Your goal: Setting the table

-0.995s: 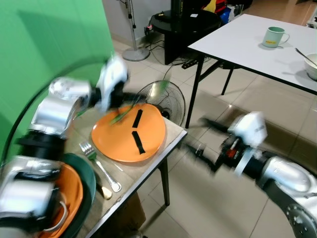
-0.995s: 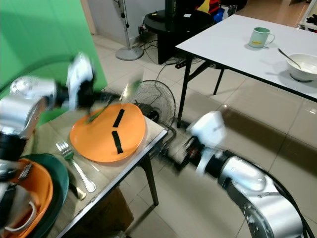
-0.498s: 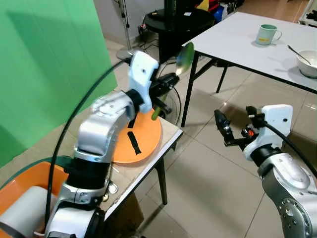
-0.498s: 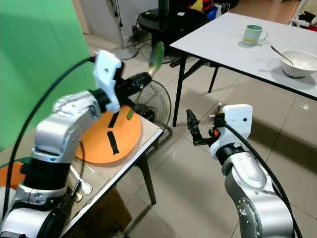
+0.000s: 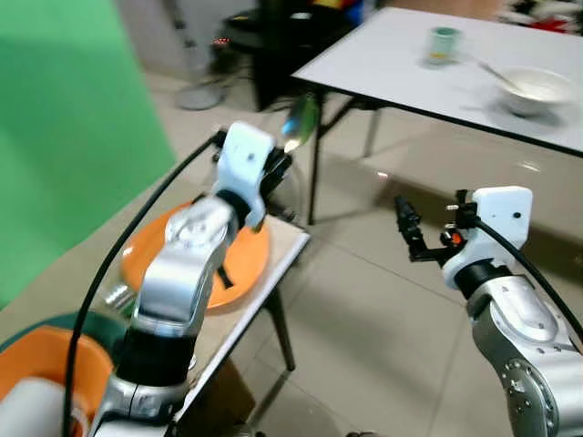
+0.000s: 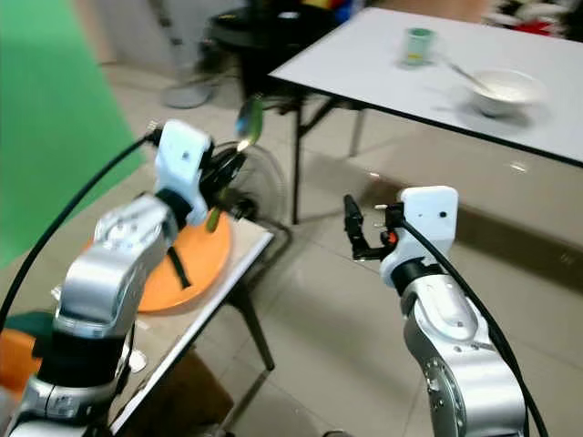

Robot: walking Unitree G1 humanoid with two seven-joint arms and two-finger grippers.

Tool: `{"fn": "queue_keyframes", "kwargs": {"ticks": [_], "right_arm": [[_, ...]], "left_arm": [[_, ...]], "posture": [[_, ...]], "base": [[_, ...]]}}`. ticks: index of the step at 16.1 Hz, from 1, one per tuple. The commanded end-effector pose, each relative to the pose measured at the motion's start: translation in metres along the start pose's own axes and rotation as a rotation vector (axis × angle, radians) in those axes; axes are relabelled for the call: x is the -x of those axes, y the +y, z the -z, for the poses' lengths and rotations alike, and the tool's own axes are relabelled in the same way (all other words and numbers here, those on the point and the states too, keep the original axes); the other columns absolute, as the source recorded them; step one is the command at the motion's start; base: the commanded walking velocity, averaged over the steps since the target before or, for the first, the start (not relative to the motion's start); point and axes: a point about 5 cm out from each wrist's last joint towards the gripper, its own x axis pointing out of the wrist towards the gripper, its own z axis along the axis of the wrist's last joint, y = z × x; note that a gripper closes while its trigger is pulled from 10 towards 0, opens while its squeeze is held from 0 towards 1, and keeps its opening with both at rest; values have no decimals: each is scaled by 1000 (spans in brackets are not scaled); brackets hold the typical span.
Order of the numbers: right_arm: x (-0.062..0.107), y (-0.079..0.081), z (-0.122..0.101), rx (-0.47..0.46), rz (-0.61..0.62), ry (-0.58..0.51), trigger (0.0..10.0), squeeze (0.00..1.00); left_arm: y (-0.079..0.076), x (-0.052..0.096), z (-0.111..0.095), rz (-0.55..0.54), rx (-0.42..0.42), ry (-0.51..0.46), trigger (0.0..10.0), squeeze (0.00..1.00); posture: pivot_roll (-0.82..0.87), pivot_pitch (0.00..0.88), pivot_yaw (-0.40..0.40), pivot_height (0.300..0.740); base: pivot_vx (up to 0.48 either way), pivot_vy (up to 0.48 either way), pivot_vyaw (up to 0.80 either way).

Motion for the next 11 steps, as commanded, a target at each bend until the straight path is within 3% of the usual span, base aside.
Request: {"fn": "queue_keyframes", "kwargs": {"ticks": [1,7,11], "right_arm": [[2,-2,4,2,20,13,10000,0],[8,3,17,-25,29,63,10000,0],[9,0,21,-16,42,84,10000,0]], "left_arm": [[8,9,-1,-59,-24,-29,10000,0],[2,25,13,-84,-31,-13,10000,0],[-5,25,16,-33,-4,-6,10000,0]], "posture": [[6,0,87,740],[2,0,82,740],[-3,0,92,740]], "base": [[0,0,-800],[0,0,-800],[136,0,0]]}}
